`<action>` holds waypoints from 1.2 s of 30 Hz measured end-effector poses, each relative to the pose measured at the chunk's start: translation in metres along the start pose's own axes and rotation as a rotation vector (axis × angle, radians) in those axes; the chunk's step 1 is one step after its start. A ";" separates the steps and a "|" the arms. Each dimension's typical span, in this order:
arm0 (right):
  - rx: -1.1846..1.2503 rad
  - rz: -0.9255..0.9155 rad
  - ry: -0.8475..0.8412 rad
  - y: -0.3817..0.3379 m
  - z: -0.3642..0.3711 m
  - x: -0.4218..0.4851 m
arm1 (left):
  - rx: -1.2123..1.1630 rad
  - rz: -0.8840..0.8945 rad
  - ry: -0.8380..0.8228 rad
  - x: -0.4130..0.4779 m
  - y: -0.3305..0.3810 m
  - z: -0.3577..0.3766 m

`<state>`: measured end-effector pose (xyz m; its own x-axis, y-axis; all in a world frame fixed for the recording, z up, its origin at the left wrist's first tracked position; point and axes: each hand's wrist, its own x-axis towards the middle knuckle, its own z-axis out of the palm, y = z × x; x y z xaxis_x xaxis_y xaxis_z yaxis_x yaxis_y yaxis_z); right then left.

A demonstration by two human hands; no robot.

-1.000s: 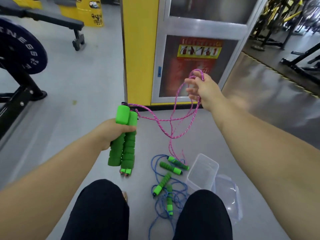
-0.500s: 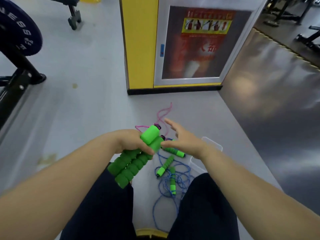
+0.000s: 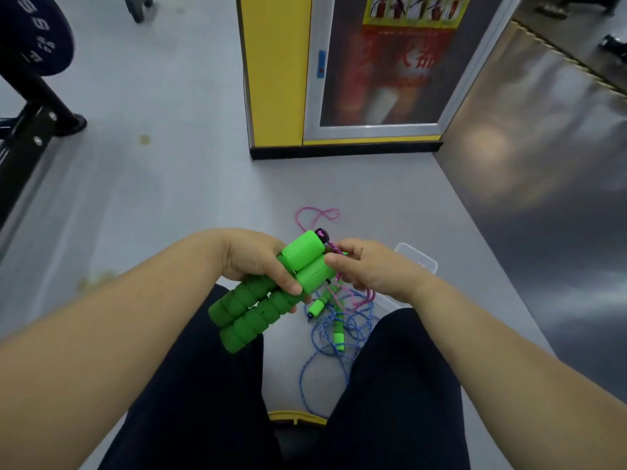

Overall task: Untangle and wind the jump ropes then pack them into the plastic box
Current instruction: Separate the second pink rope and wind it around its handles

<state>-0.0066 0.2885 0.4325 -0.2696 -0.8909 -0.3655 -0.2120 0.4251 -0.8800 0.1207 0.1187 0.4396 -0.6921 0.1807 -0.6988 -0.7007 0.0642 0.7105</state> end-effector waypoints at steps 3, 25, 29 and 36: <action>0.053 -0.046 0.070 -0.001 -0.001 -0.001 | 0.002 -0.003 0.040 0.002 0.003 0.003; 0.115 -0.115 0.238 -0.021 0.017 0.006 | -0.042 0.071 0.085 0.004 0.004 0.022; 0.306 -0.132 0.240 -0.020 0.013 0.002 | -0.111 0.086 0.086 0.004 0.006 0.027; 0.299 -0.144 0.239 -0.024 0.005 -0.001 | -0.154 0.044 0.180 -0.004 -0.002 0.041</action>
<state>0.0036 0.2788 0.4523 -0.4750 -0.8609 -0.1826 0.0097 0.2024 -0.9793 0.1322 0.1584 0.4441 -0.7327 0.0011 -0.6806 -0.6777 -0.0931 0.7294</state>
